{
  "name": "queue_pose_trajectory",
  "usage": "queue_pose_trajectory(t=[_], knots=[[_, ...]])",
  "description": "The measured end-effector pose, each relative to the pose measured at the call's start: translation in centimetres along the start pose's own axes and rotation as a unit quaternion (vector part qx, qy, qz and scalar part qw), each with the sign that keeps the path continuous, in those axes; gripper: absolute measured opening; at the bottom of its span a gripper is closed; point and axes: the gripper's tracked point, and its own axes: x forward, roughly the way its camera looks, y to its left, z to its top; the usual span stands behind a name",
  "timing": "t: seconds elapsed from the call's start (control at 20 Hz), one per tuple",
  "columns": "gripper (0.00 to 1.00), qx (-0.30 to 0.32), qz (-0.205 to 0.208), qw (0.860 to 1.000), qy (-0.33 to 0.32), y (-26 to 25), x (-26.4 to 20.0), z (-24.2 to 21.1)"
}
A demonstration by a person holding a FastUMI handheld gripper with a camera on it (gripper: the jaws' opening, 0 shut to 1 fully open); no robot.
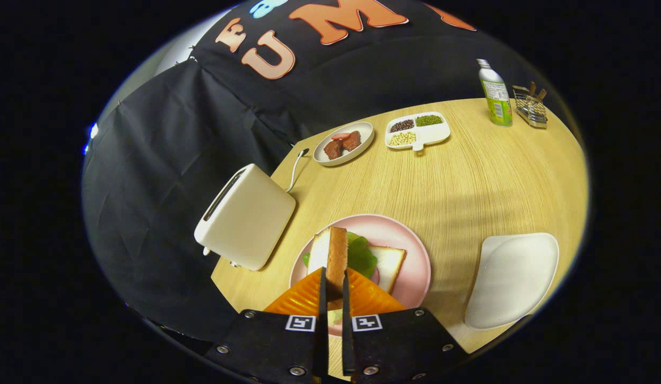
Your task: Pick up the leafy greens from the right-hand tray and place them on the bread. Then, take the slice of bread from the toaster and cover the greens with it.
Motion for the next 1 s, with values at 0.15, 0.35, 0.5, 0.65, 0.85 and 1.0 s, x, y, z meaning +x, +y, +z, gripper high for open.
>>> queue_pose_trajectory(t=[0.15, 0.35, 0.5, 0.65, 0.85, 1.0], knots=[[0.16, -0.006, -0.013, 1.000, 0.000, -1.0, 0.3, -0.6], [0.30, -0.028, -0.056, 0.998, -0.010, -3.3, 0.2, -0.8], [0.52, -0.051, -0.072, 0.995, -0.037, -3.7, 0.4, 0.1], [0.65, -0.071, -0.078, 0.991, -0.086, -3.5, -0.4, 2.2], [0.83, -0.107, -0.105, 0.973, -0.175, -3.5, -2.7, 6.0], [0.91, -0.128, -0.124, 0.957, -0.231, -3.5, -4.5, 8.2]])
